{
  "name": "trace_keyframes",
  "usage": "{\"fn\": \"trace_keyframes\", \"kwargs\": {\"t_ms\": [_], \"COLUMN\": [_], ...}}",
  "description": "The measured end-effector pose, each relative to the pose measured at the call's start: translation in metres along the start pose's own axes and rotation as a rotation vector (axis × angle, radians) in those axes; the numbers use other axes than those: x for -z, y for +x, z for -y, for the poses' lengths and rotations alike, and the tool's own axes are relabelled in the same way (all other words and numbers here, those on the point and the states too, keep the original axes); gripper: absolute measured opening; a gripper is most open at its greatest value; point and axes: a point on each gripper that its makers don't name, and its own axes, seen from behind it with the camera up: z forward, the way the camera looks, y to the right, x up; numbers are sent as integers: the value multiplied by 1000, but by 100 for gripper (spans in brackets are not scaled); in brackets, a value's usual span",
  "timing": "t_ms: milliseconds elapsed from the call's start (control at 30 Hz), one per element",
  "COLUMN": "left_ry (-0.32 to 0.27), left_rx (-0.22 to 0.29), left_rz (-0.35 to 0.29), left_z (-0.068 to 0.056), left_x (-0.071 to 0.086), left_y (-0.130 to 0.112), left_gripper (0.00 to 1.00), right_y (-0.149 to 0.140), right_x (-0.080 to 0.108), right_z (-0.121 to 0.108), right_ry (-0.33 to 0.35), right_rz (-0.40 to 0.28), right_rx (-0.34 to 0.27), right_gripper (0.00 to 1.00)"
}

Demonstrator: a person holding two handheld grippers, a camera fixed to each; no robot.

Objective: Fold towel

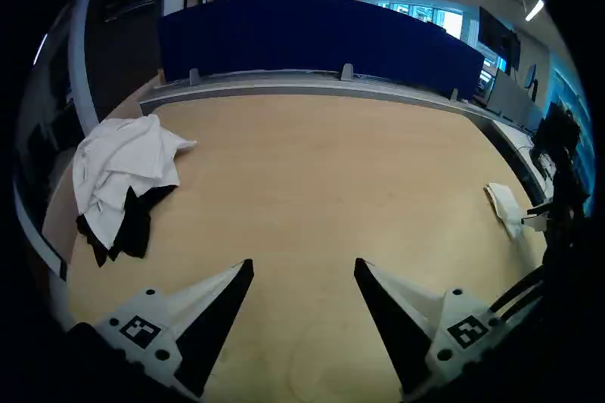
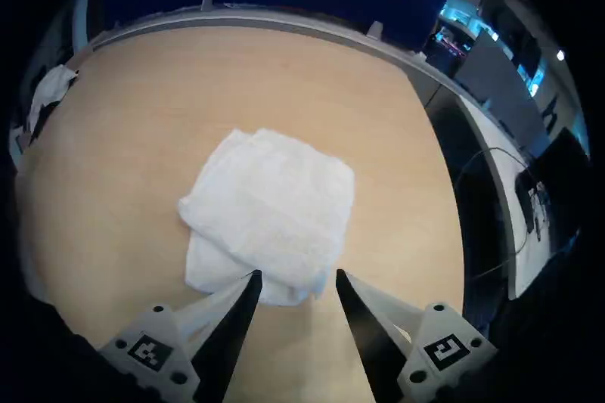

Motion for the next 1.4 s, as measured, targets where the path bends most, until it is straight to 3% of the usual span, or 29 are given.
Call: {"fn": "trace_keyframes", "kwargs": {"t_ms": [500, 800, 933, 1267, 1400], "left_ry": [13, 22, 21, 22, 26], "left_rx": [16, 24, 25, 20, 20], "left_rz": [-3, -3, -1, -1, -1], "left_z": [12, 18, 18, 17, 18], "left_x": [2, 1, 0, 0, 1], "left_y": [-3, -5, -6, -7, -7], "left_gripper": [99, 100, 100, 100, 99], "right_y": [37, 43, 44, 46, 46], "right_x": [-19, -26, -27, -29, -30], "right_z": [78, 93, 95, 95, 94], "right_ry": [109, 131, 140, 132, 134], "right_rz": [-56, -56, -56, -60, -63], "right_rx": [37, 52, 48, 38, 23], "right_gripper": [75, 72, 59, 9, 4]}}
